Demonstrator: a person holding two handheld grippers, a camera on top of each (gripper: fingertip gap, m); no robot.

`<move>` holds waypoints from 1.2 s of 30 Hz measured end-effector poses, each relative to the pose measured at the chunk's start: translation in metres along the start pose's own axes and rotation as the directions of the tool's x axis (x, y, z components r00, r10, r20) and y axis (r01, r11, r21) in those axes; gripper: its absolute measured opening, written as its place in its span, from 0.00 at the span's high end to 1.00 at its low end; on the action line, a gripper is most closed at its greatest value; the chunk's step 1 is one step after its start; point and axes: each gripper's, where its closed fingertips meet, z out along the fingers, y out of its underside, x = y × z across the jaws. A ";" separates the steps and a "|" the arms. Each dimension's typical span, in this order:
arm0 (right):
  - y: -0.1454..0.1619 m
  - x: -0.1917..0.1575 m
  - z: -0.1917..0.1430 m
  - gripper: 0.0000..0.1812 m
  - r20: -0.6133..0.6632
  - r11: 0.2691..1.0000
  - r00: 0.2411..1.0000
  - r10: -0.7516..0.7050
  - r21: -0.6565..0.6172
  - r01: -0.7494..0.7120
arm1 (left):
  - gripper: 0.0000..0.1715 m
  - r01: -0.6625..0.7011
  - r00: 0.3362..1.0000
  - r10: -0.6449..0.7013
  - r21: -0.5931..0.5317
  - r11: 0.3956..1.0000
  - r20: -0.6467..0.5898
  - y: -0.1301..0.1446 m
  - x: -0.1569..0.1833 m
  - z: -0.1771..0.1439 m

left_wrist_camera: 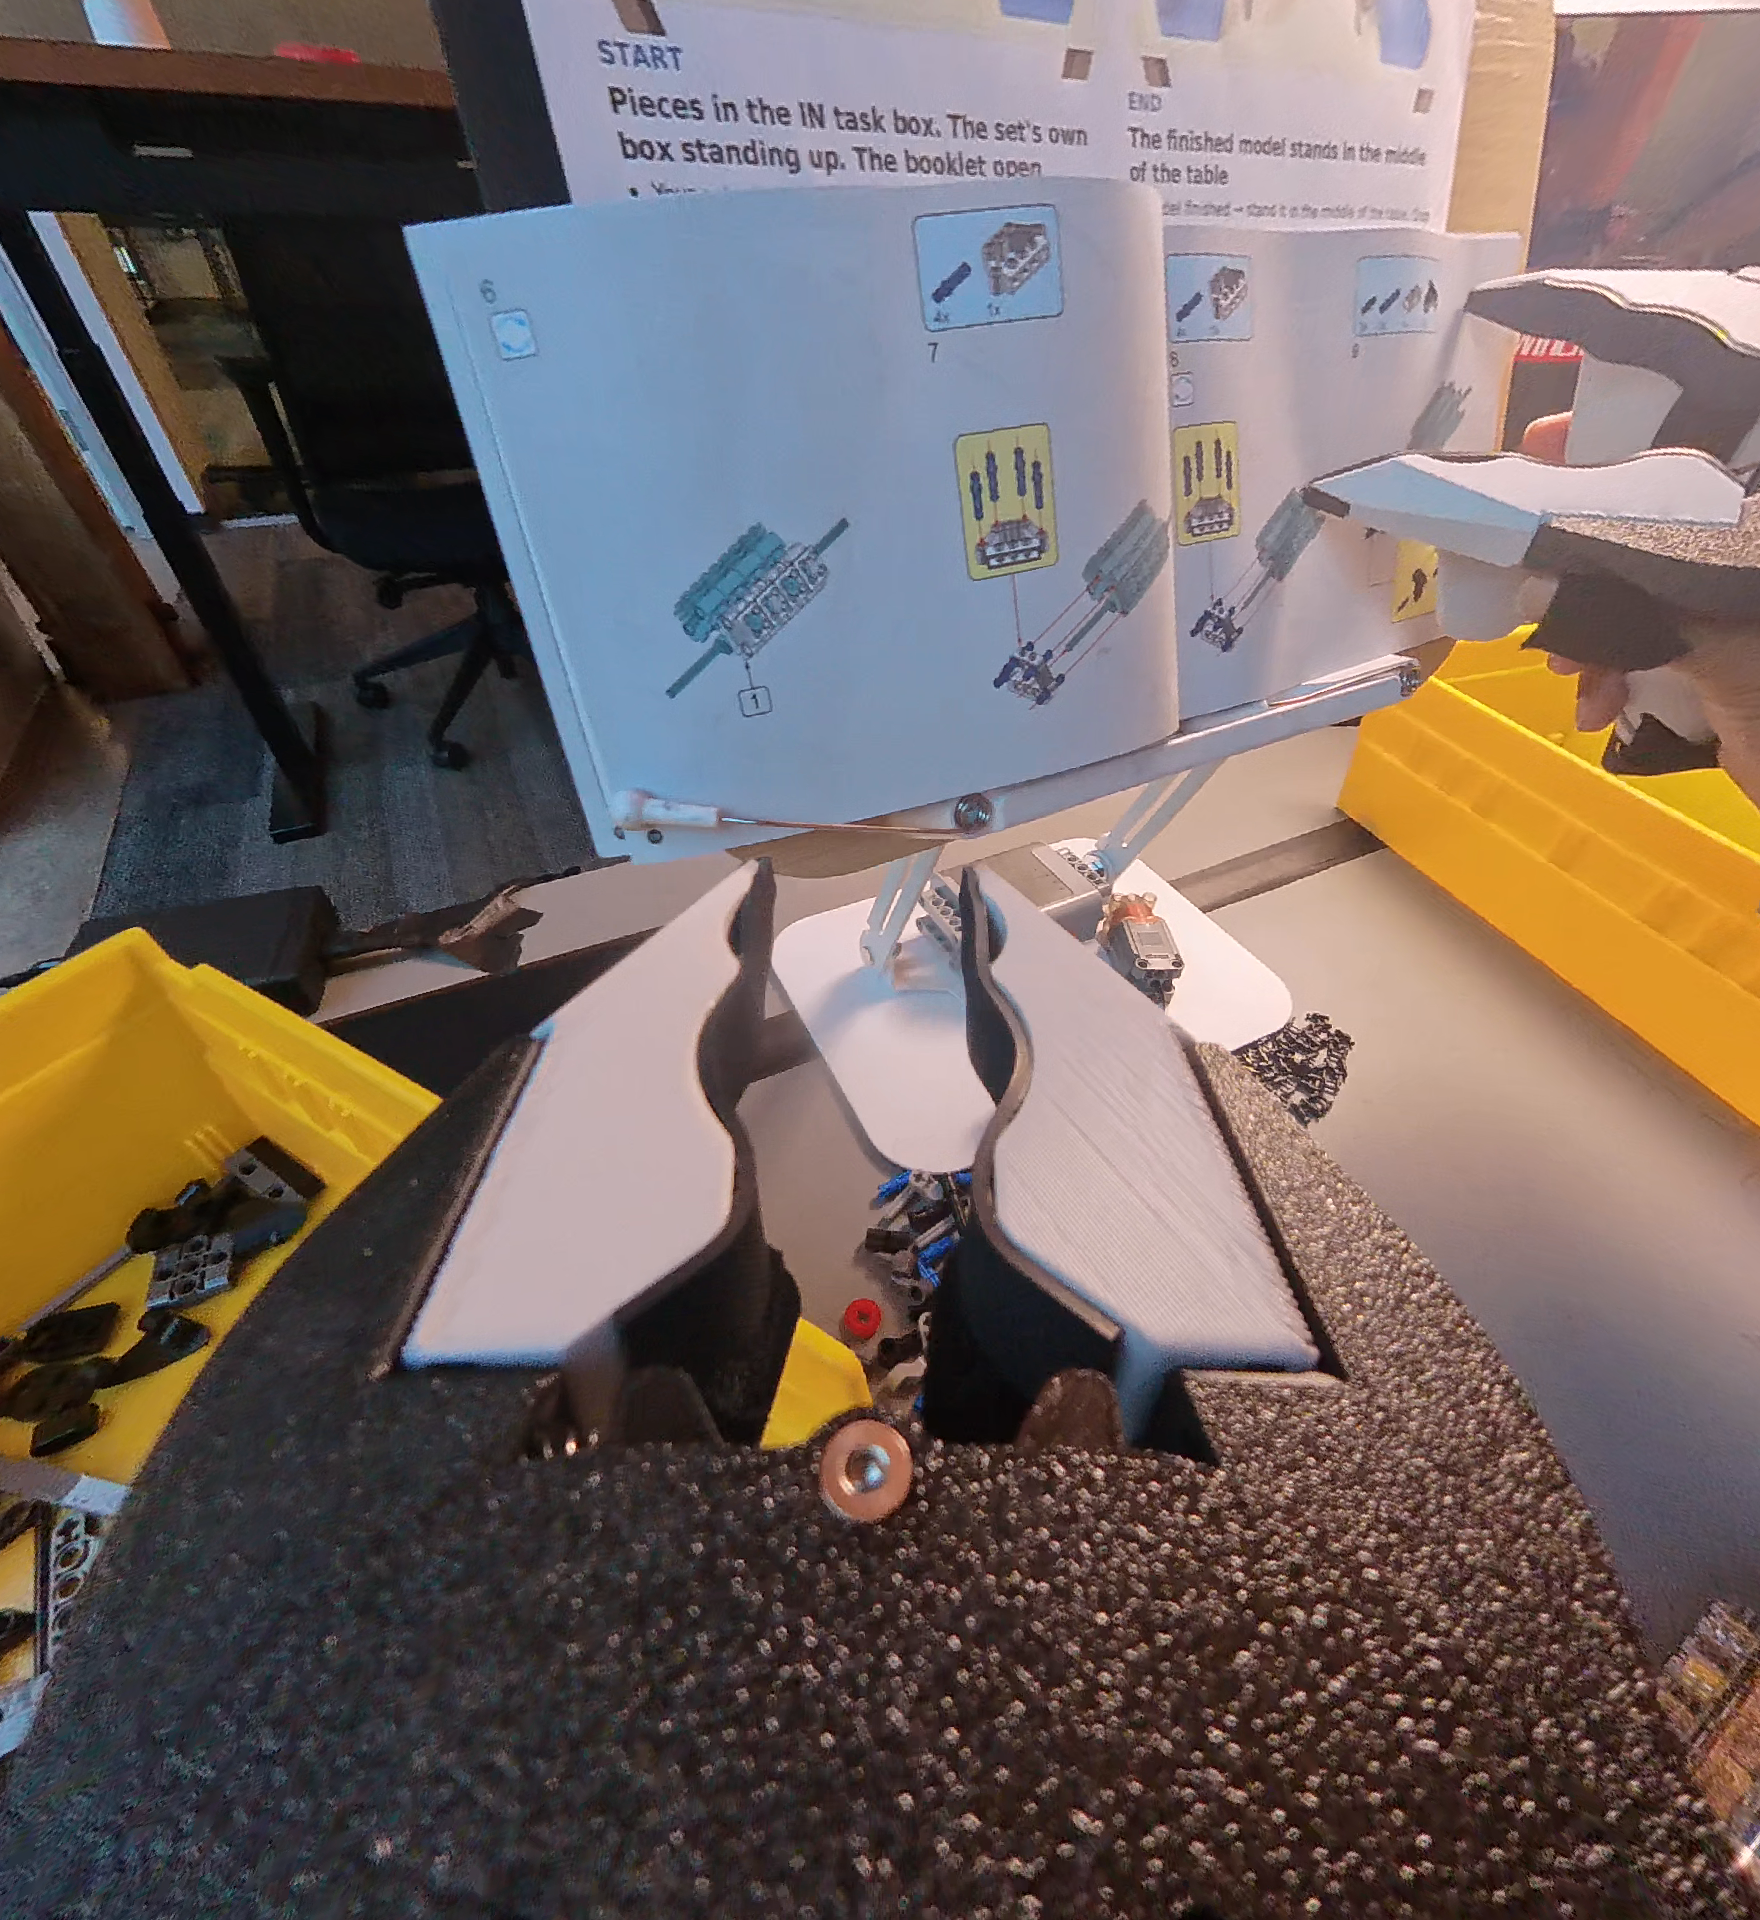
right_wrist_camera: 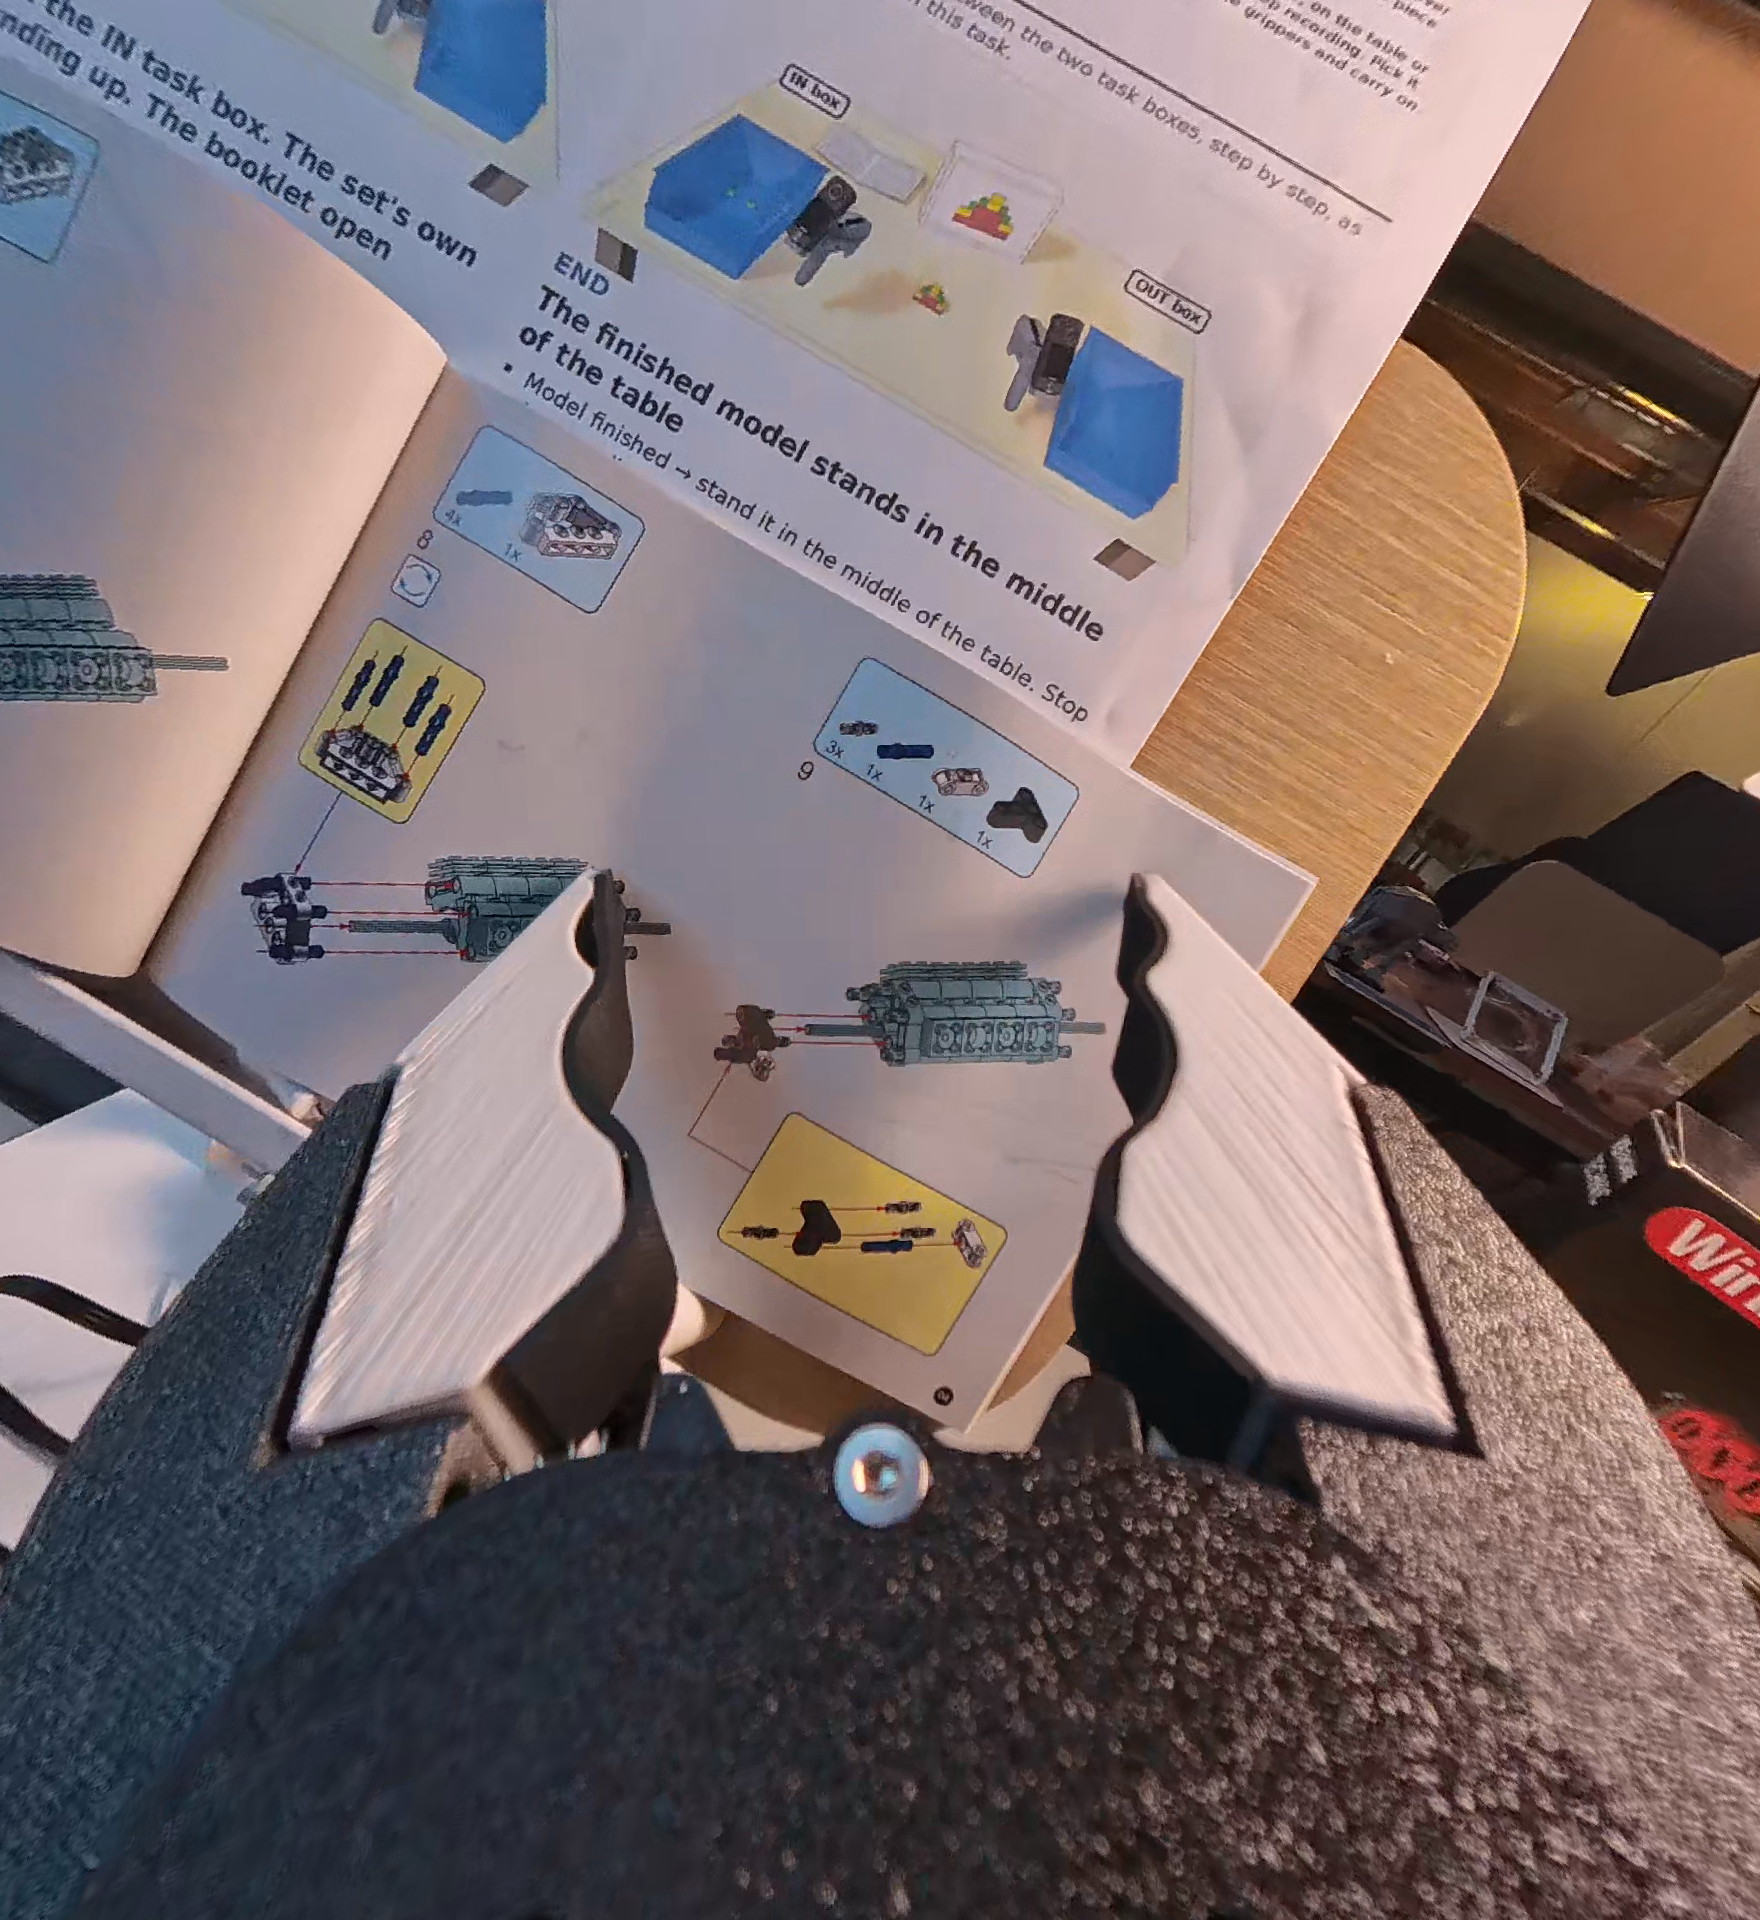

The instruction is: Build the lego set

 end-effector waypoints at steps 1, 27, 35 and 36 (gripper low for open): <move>0.000 0.001 -0.001 0.48 0.007 1.000 1.000 -0.002 -0.007 0.002 | 0.80 -0.010 1.000 0.009 -0.003 1.000 -0.007 0.001 0.003 0.001; 0.009 0.039 0.008 0.32 0.098 0.975 0.971 0.217 -0.062 -0.212 | 0.82 -0.122 0.989 0.120 0.009 0.993 0.090 -0.011 -0.025 0.049; 0.008 0.017 -0.011 0.32 0.062 0.992 0.991 0.119 -0.041 -0.117 | 0.89 -0.121 0.988 0.123 -0.027 0.992 0.091 -0.015 -0.047 0.066; 0.007 0.014 -0.015 0.32 0.046 0.996 0.995 0.089 -0.026 -0.088 | 0.87 -0.107 0.992 0.109 -0.031 0.994 0.069 -0.016 -0.046 0.065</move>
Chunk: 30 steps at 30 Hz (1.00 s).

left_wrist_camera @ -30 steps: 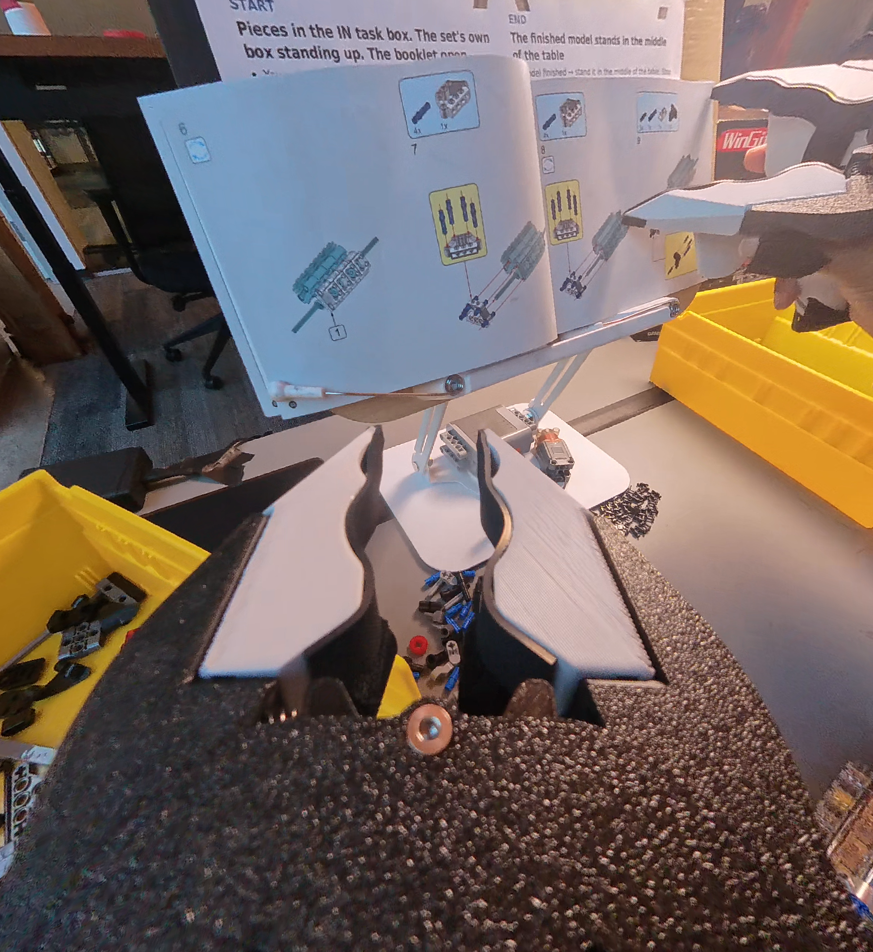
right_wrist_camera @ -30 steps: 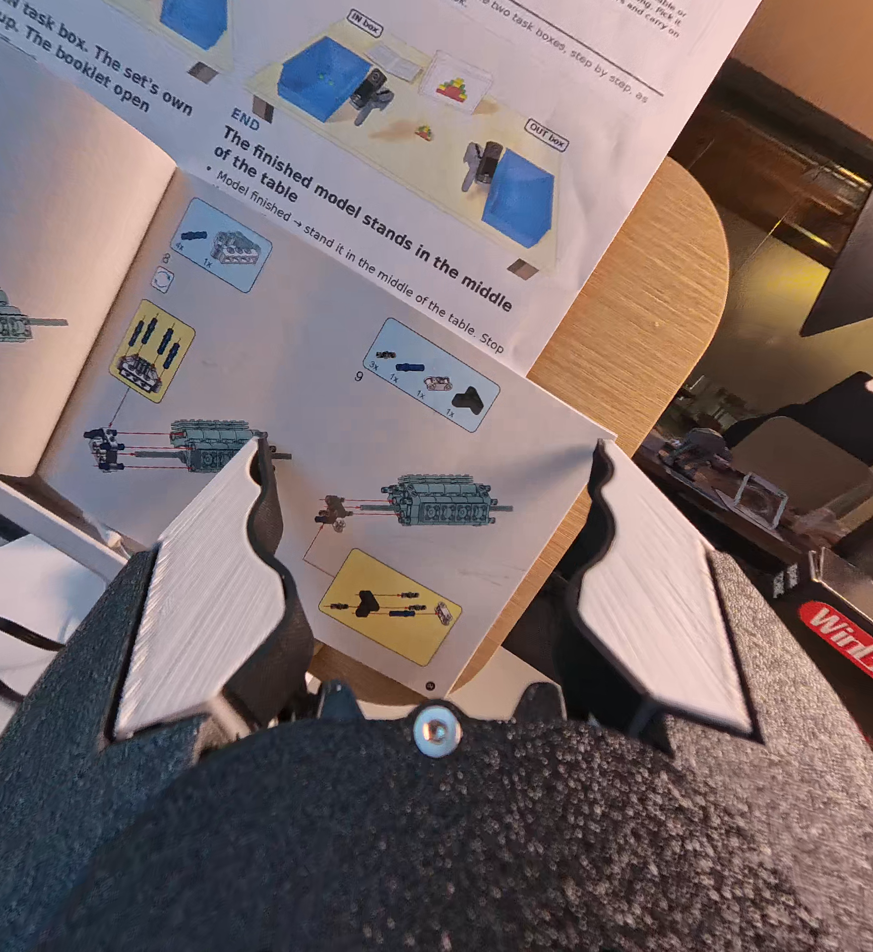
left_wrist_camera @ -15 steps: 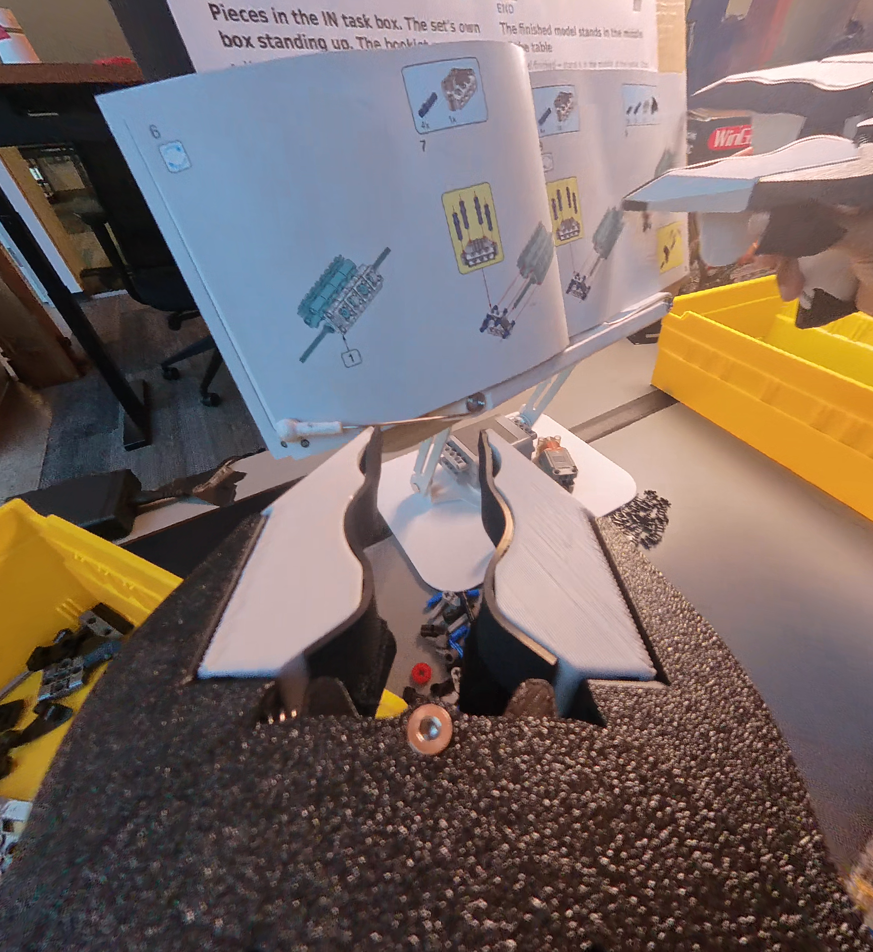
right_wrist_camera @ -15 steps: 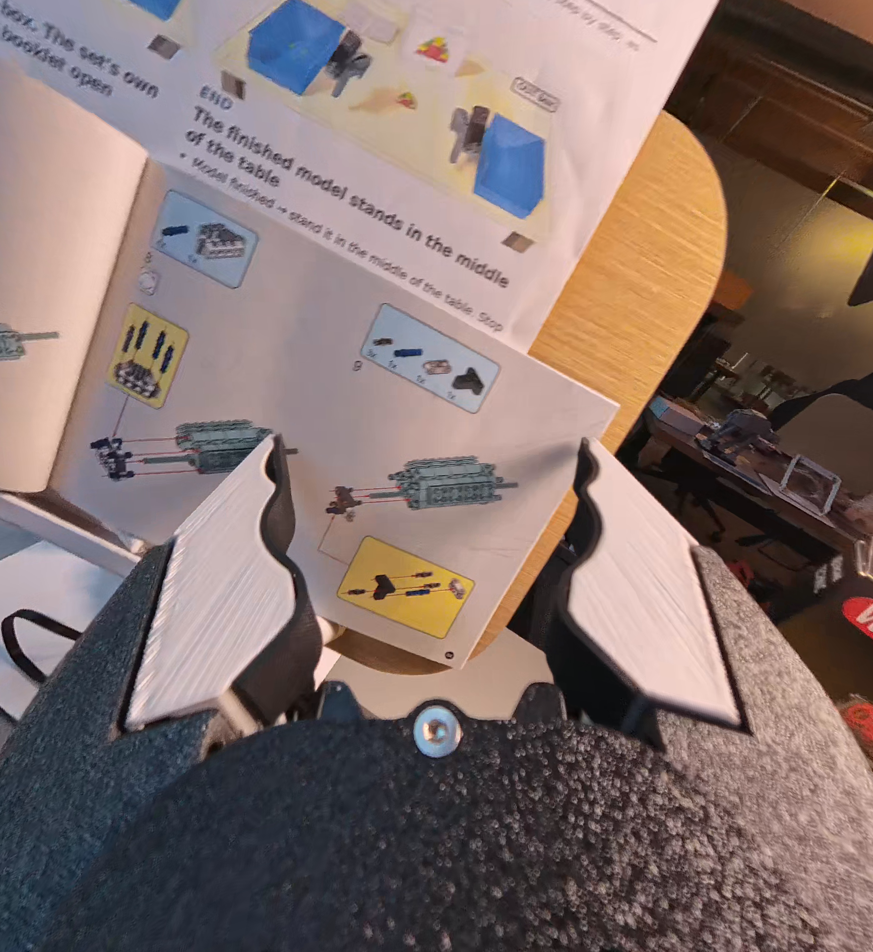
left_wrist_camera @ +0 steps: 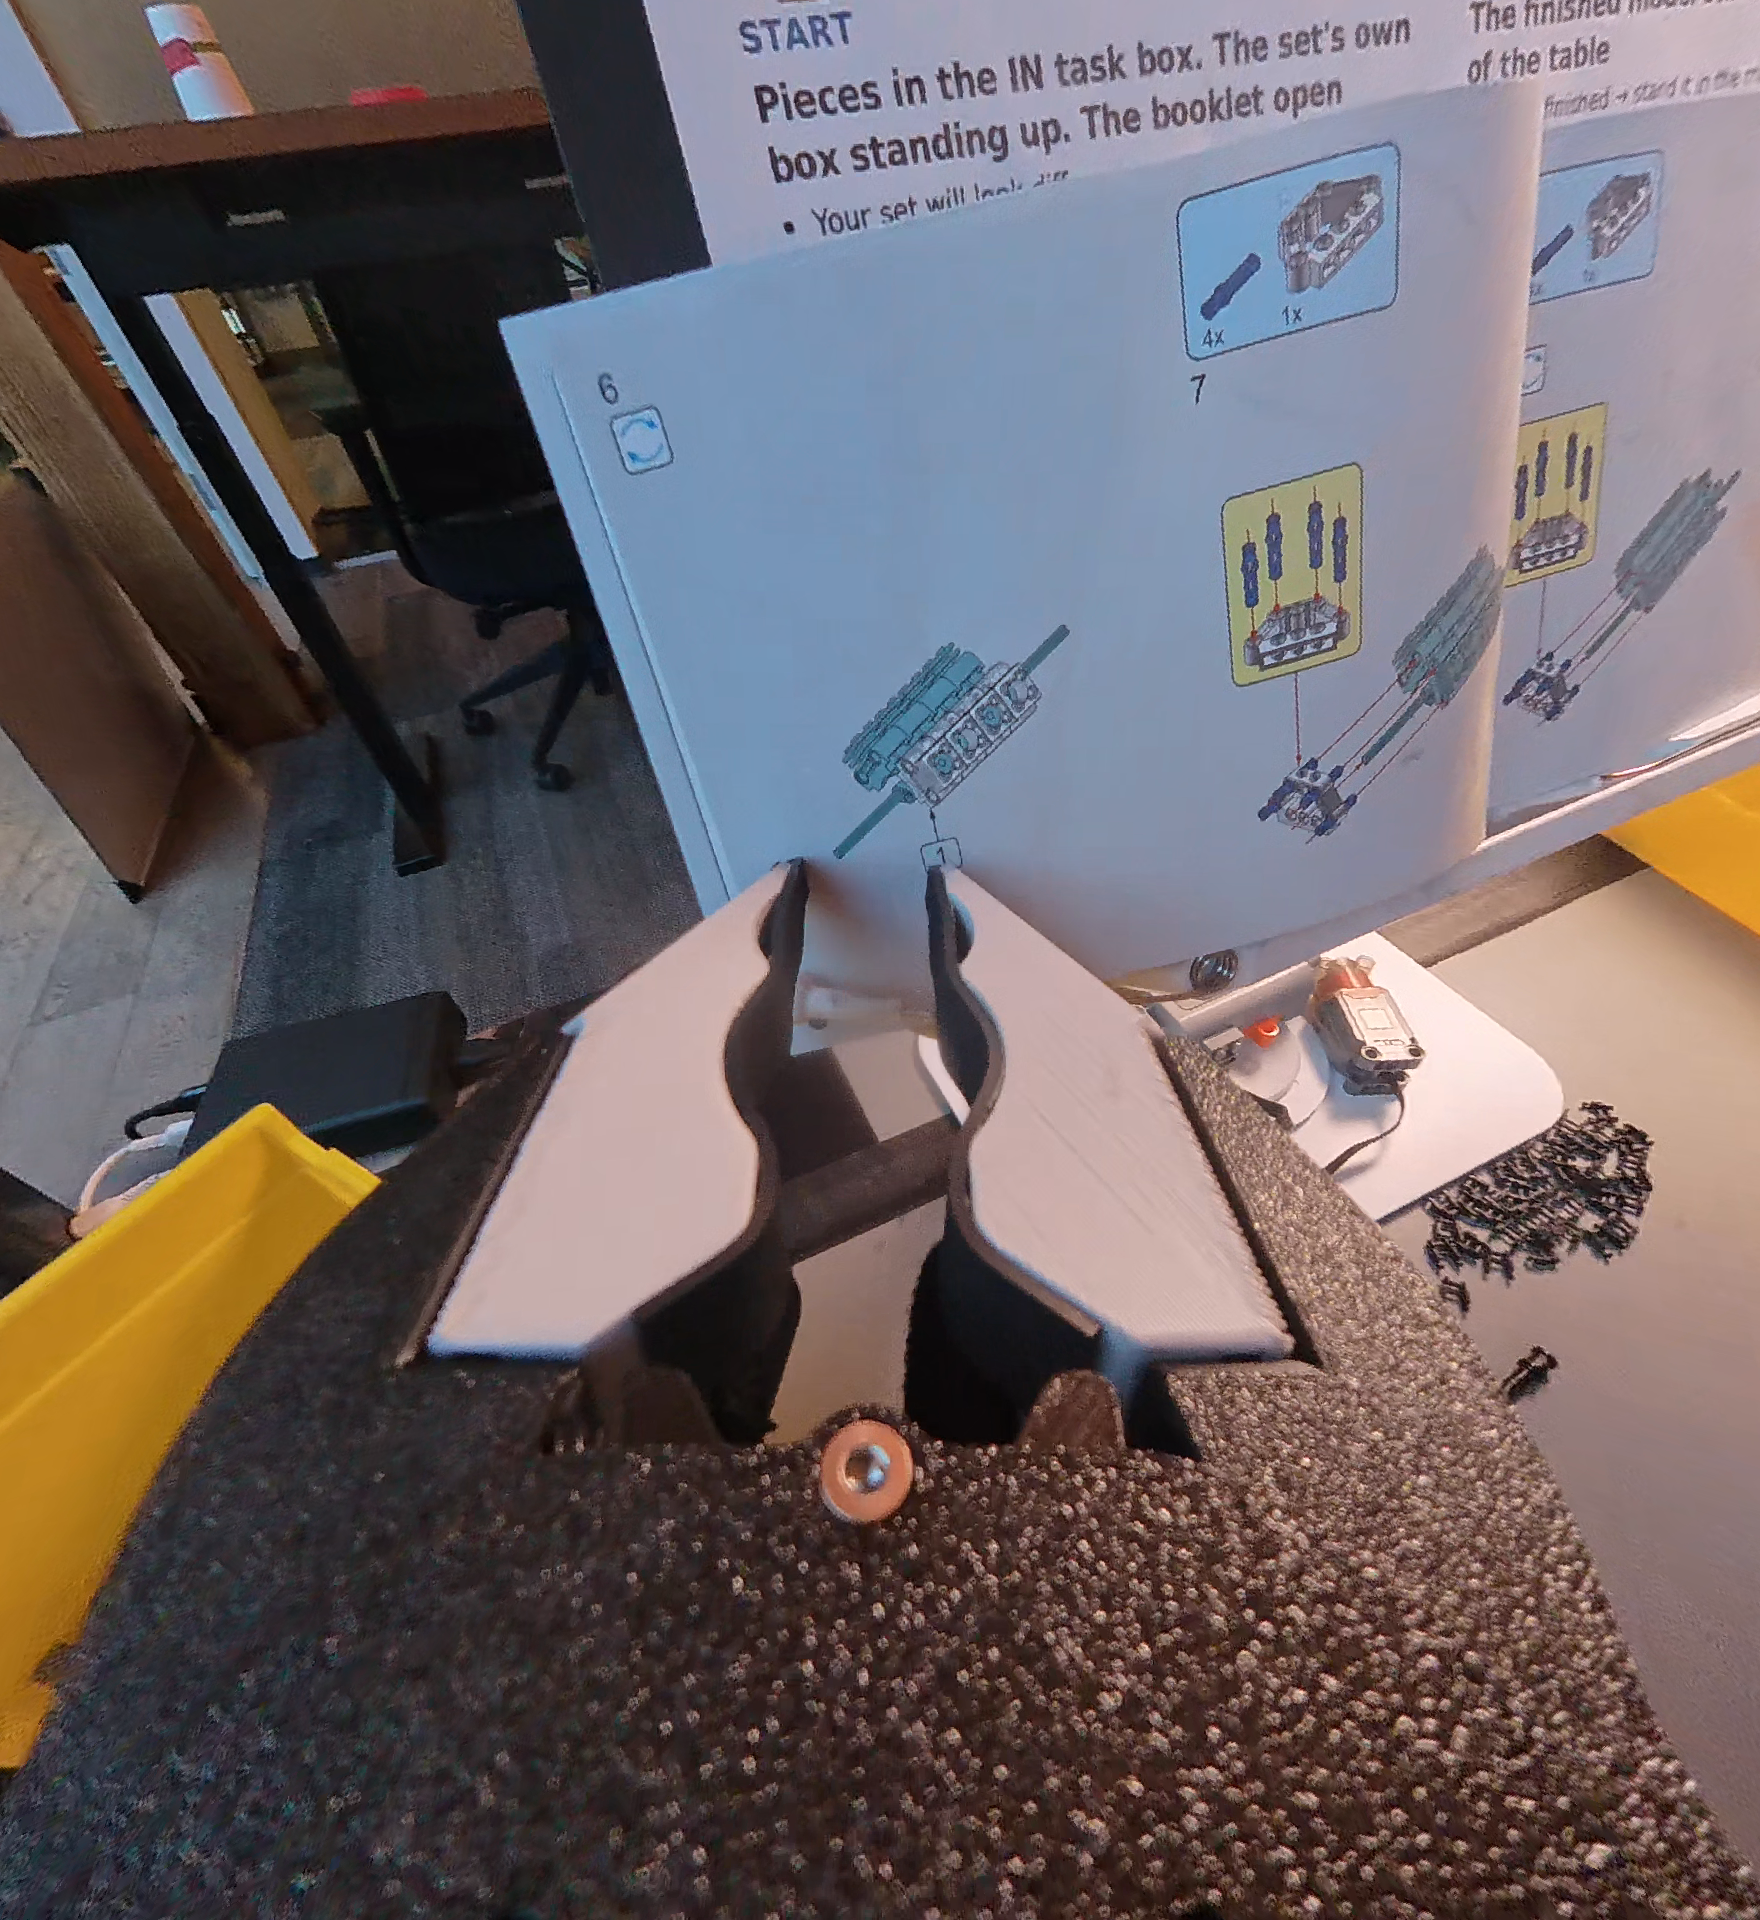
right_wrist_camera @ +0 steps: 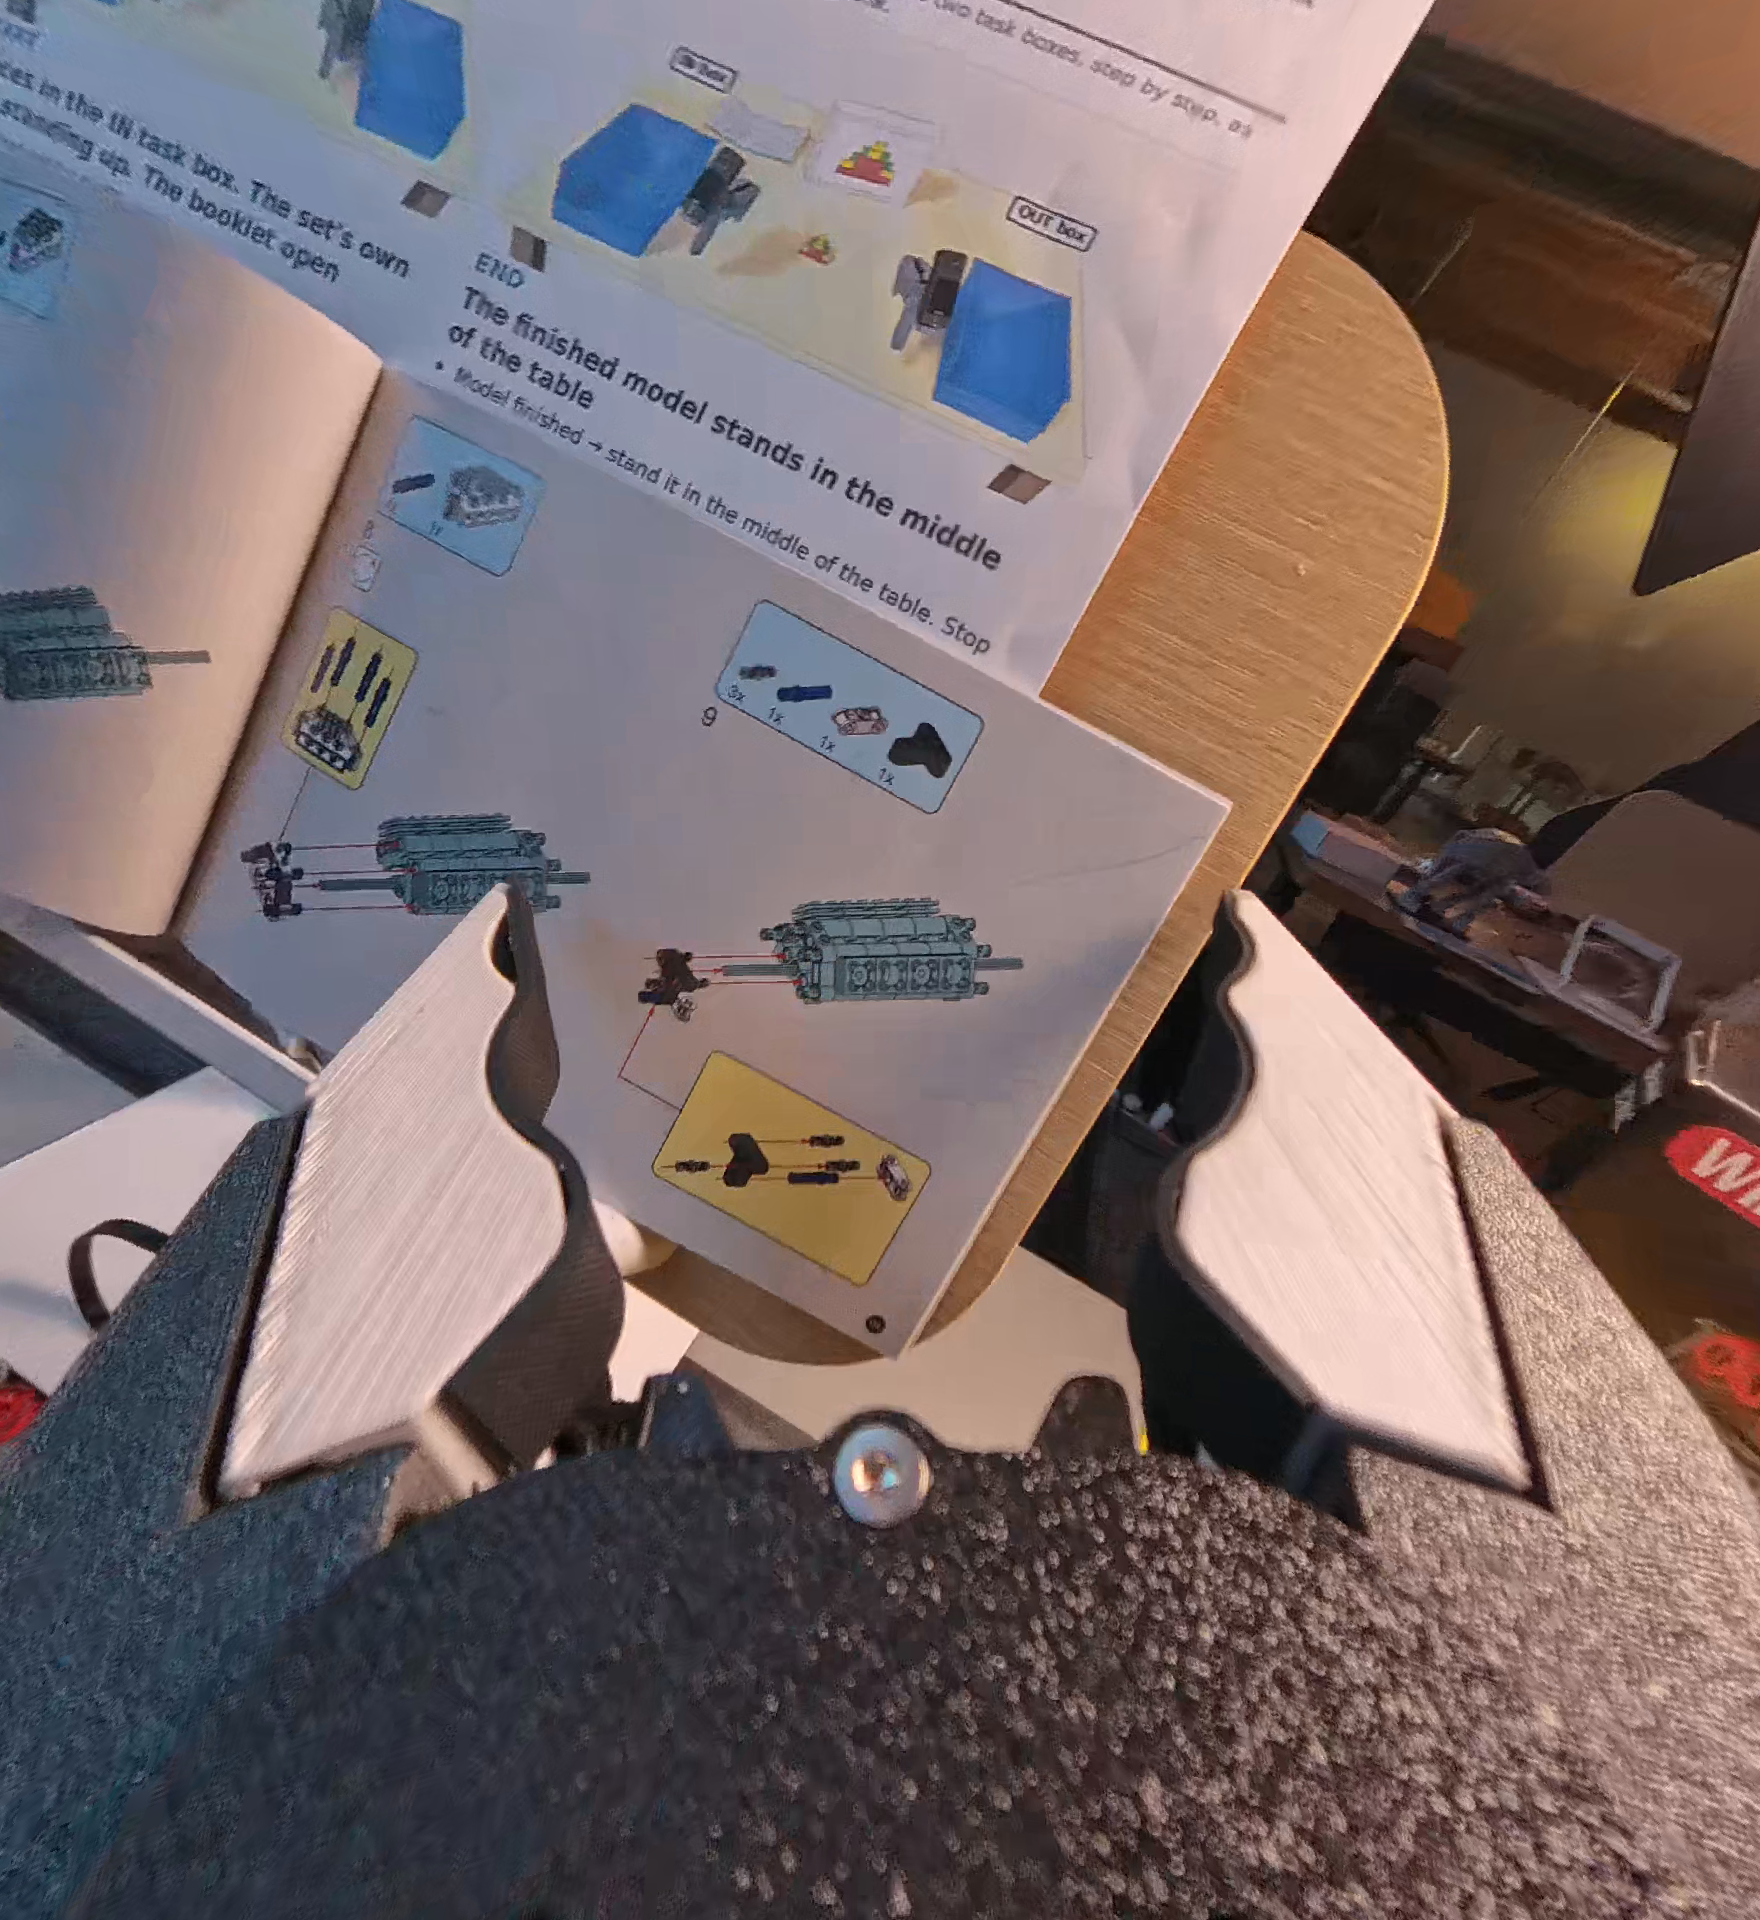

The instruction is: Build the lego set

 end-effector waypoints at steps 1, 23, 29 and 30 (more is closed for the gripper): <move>-0.003 -0.001 -0.003 0.32 -0.024 0.999 0.999 -0.029 0.017 0.030 | 0.86 0.011 1.000 -0.011 0.002 1.000 -0.010 -0.001 0.000 -0.001; -0.001 -0.007 0.012 0.48 -0.096 0.997 0.992 -0.079 -0.018 0.078 | 0.78 -0.169 0.984 0.171 0.038 0.985 -0.043 -0.023 0.076 0.016; -0.003 -0.012 0.000 0.78 -0.157 0.982 0.969 -0.189 -0.005 0.190 | 0.78 -0.170 0.984 0.171 0.032 0.985 -0.054 -0.027 0.075 0.018; -0.004 -0.015 -0.002 0.81 -0.157 0.978 0.966 -0.204 0.002 0.207 | 0.78 -0.180 0.982 0.181 0.033 0.983 -0.050 -0.028 0.075 0.019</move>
